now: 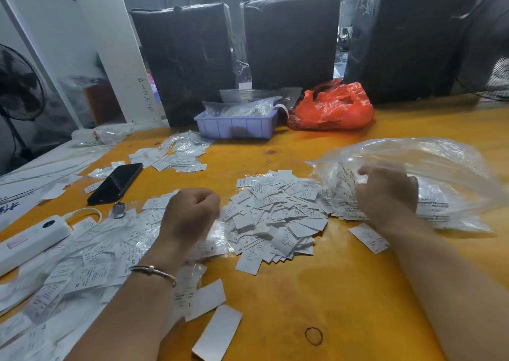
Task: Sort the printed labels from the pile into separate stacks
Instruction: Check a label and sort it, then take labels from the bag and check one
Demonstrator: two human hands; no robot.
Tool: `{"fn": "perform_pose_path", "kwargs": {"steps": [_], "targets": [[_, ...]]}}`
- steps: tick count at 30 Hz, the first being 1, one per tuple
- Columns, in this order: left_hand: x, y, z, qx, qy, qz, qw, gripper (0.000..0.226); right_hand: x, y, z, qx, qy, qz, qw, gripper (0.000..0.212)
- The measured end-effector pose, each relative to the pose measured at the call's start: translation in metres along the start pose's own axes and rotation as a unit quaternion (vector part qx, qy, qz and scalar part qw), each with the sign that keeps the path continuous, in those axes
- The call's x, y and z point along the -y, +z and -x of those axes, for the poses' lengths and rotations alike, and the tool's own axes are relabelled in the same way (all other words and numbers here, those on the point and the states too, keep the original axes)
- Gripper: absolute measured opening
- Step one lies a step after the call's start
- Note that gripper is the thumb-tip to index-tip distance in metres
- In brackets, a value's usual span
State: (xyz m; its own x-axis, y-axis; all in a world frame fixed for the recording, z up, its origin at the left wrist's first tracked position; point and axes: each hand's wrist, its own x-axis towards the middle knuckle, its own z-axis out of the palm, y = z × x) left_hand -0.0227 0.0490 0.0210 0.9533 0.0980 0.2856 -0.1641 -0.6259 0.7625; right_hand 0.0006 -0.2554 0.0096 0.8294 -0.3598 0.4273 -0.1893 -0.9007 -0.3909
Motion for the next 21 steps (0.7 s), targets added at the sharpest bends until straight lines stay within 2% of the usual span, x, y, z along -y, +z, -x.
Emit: {"fn": "perform_pose_path", "kwargs": {"steps": [2, 5, 7, 10, 14, 18, 20, 21], "targets": [[0.006, -0.002, -0.002, -0.009, -0.021, -0.101, 0.995, 0.026, -0.008, 0.000, -0.005, 0.044, 0.041, 0.074, 0.995, 0.033], [0.011, 0.001, -0.003, 0.005, -0.070, -0.184, 0.980, 0.024, -0.014, 0.003, -0.007, 0.096, 0.066, 0.124, 0.985, 0.023], [0.014, 0.004, -0.006, 0.012, -0.086, -0.222, 0.971, 0.018, -0.014, 0.005, -0.008, 0.086, 0.066, 0.124, 0.986, 0.014], [0.013, 0.009, -0.006, 0.019, -0.063, -0.266, 0.962, 0.009, -0.015, 0.005, -0.010, 0.062, 0.072, 0.102, 0.990, 0.014], [0.011, 0.016, -0.004, -0.001, -0.004, -0.194, 0.981, 0.014, -0.018, 0.006, -0.009, 0.005, 0.059, 0.044, 0.997, 0.015], [0.004, 0.021, 0.001, 0.001, 0.052, -0.099, 0.994, 0.017, -0.015, 0.005, -0.008, -0.109, 0.020, -0.015, 0.994, 0.017], [0.000, 0.024, 0.004, 0.006, 0.080, -0.090, 0.993, 0.020, -0.006, 0.001, -0.003, -0.113, -0.012, -0.096, 0.989, 0.014], [-0.001, 0.025, 0.005, 0.015, 0.094, -0.086, 0.992, 0.021, 0.001, -0.002, 0.001, -0.089, -0.026, -0.157, 0.983, 0.011]]}}
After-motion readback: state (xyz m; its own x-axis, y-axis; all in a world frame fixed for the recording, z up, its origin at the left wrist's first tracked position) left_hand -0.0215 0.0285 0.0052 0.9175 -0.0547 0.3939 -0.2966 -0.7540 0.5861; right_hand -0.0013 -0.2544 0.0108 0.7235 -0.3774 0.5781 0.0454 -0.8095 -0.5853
